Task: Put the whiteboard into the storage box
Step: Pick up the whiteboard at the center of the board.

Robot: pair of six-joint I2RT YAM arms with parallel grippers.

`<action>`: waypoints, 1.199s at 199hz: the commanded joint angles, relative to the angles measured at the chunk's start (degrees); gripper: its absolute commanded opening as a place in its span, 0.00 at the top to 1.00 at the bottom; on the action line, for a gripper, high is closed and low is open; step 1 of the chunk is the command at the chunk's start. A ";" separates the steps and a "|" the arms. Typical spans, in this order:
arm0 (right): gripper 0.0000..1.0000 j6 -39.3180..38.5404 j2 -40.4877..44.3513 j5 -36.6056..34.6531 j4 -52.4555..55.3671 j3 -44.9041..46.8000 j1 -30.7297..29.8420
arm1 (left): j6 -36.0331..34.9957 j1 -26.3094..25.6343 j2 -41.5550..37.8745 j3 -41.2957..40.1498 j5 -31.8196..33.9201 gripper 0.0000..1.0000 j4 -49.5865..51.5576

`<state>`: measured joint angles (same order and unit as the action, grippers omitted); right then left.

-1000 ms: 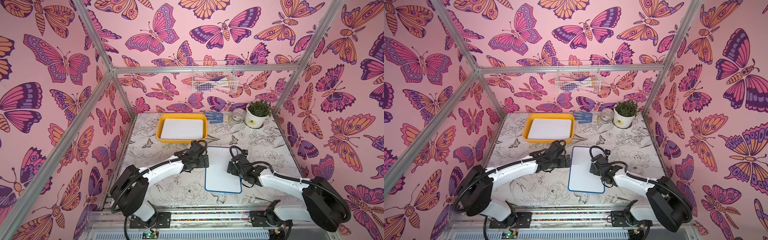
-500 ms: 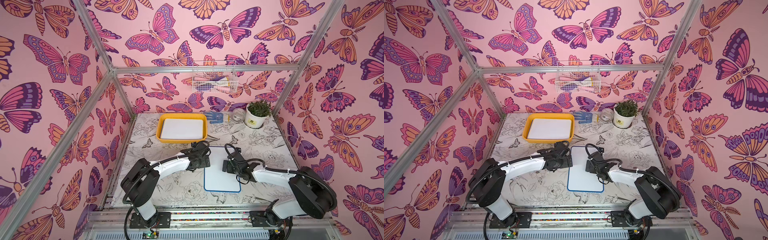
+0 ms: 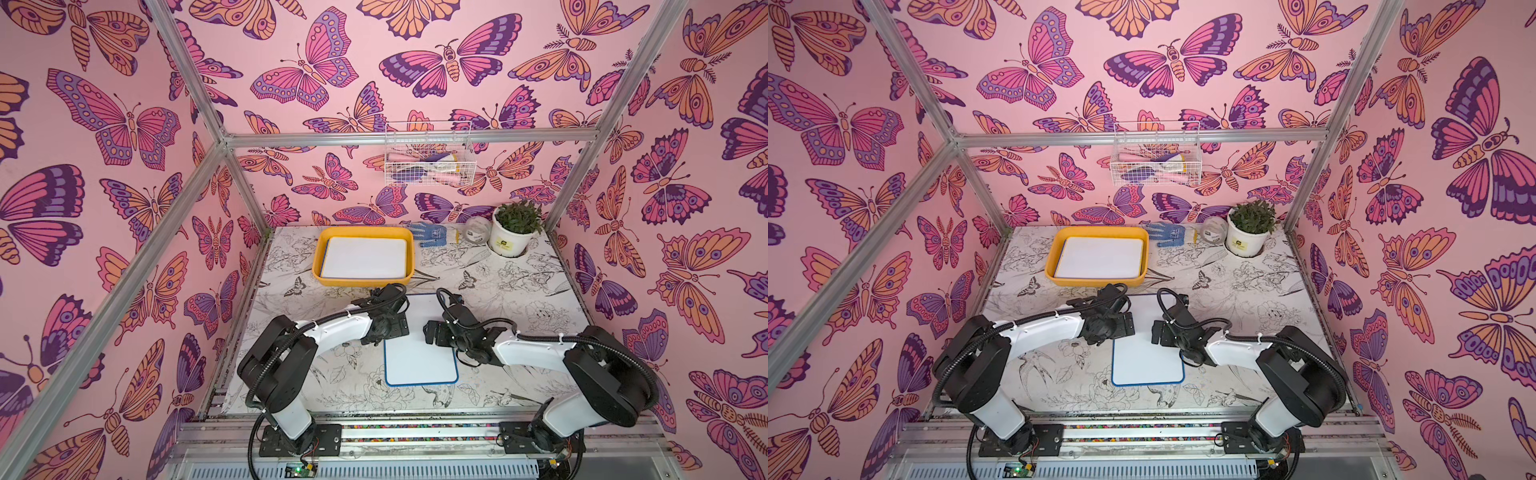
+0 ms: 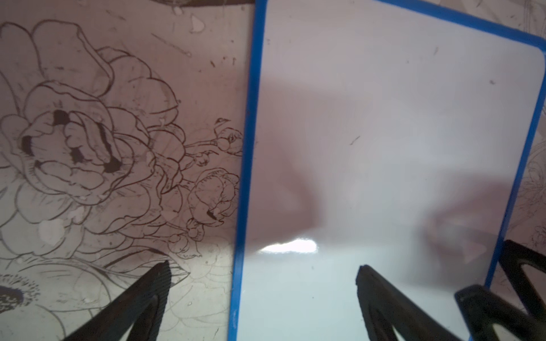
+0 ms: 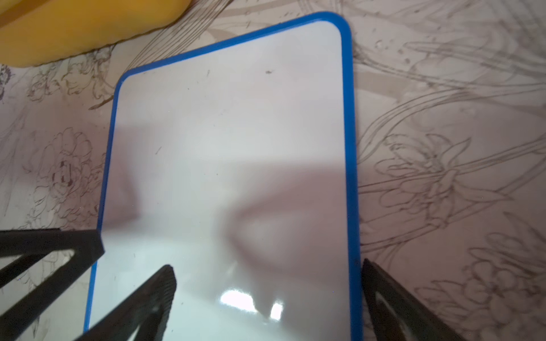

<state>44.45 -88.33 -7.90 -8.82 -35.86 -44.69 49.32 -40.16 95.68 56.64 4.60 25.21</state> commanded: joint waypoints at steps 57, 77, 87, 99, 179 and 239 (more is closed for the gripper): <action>0.01 9.94 -0.46 -13.78 6.63 2.27 -3.52 | -0.28 1.67 -1.05 -4.85 -5.31 0.02 -5.63; 0.01 12.72 -2.63 -19.60 10.60 -0.05 -7.05 | -0.28 1.70 -0.40 -5.29 -6.63 0.02 -6.99; 0.01 13.92 -4.74 -19.98 11.45 -1.20 -7.97 | -0.32 1.80 -0.02 -5.40 -7.17 0.02 -7.43; 0.01 14.61 -6.76 -18.98 10.24 -1.73 -8.73 | -0.61 1.86 0.44 -5.49 -8.07 0.03 -7.89; 0.02 16.39 -10.09 -8.05 2.41 -0.80 -10.85 | -0.88 2.56 3.18 -7.46 -14.54 0.04 -12.13; 0.02 22.92 -4.66 2.85 5.22 -1.58 -10.04 | -1.58 2.56 4.65 -10.13 -16.88 0.07 -17.06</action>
<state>58.89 -92.75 -24.32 -6.00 -39.09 -53.69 47.70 -36.73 95.55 50.74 -5.04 10.48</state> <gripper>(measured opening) 0.978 0.934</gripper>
